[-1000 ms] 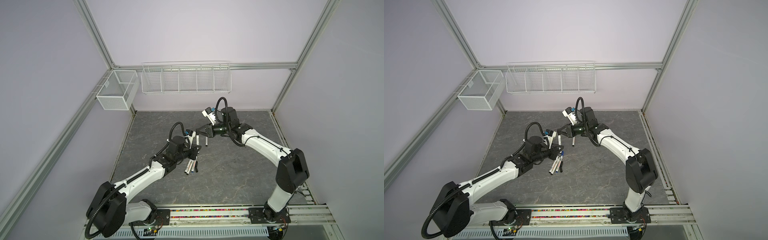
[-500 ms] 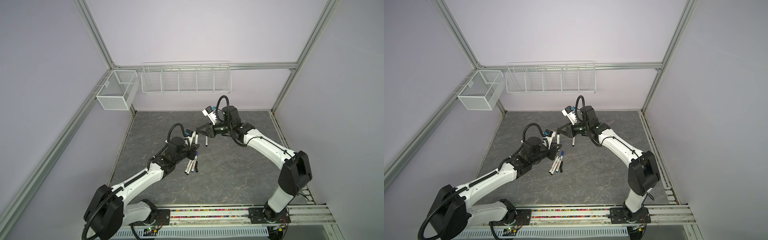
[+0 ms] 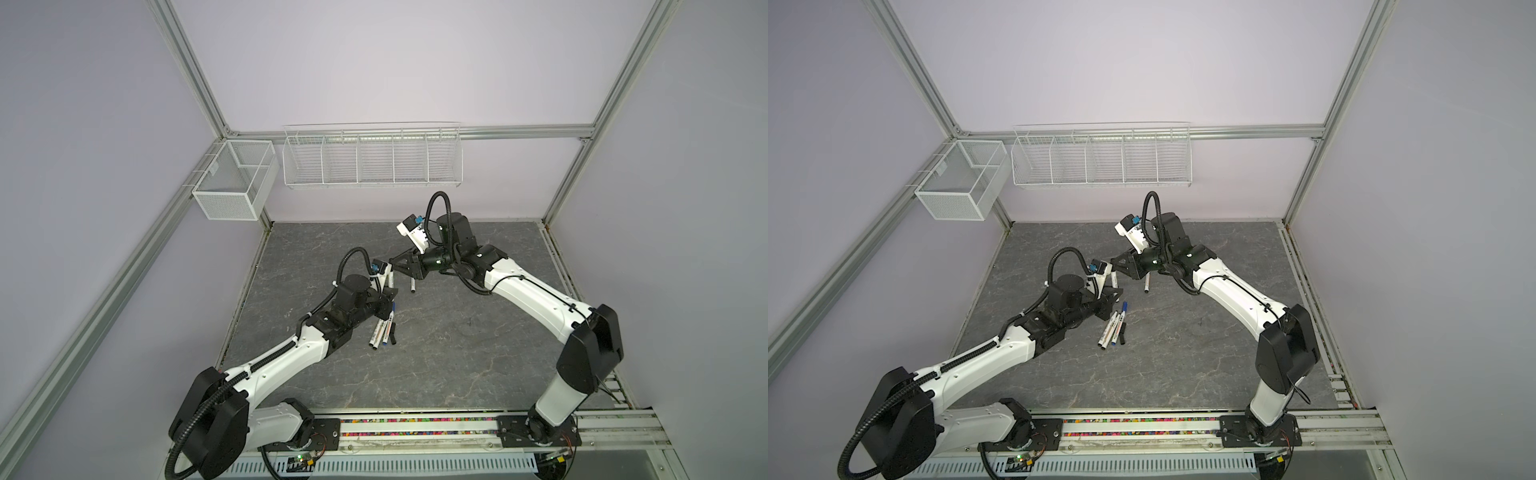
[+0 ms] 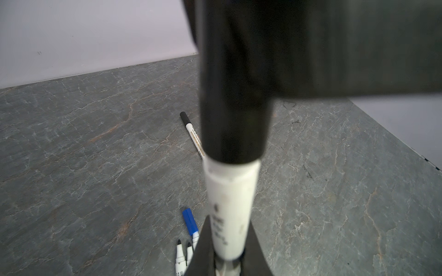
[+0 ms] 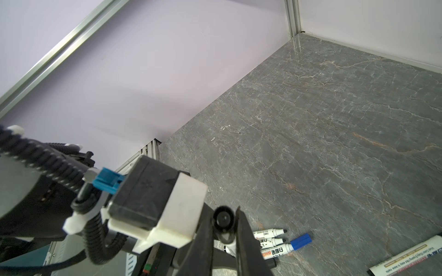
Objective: Insert the pens into the pen caps
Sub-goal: 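Lower the black cap onto the marker tip with the right gripper, then push the cap down onto the marker with the right gripper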
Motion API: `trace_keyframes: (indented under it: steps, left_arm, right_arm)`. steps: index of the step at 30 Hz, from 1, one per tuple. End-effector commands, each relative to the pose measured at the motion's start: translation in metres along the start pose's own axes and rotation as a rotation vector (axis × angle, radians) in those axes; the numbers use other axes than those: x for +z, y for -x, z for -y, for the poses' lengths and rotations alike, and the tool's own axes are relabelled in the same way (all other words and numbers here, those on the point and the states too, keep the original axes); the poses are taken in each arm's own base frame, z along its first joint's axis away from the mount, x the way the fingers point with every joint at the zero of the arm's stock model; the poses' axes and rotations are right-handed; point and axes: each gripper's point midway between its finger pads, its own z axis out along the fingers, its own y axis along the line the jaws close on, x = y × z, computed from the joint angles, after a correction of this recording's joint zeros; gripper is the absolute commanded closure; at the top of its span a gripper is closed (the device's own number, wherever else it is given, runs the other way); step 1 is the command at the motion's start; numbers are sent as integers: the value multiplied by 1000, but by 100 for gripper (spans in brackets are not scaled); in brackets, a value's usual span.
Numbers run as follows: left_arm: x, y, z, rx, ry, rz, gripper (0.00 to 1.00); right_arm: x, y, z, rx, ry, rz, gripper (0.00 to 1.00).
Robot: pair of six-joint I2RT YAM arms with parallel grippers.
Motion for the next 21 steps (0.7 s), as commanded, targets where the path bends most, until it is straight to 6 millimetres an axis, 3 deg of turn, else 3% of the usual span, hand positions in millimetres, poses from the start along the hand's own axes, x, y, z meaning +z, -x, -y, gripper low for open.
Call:
trace_keyframes:
  steps: [1,8,14,21]
  left_arm:
    - [-8,51,-11,12,60,184,100]
    - [-10,48,-8,24,43,188,100]
    - [-11,36,-6,55,28,175,100]
    - [-7,12,2,70,-27,97,100]
  right_arm:
    - [0,-44,-21,69,39,-163,78]
    - [-13,-28,0,78,-57,-88,64]
    - [-32,-14,9,58,-115,-22,62]
    - [-48,18,-6,5,-107,79,61]
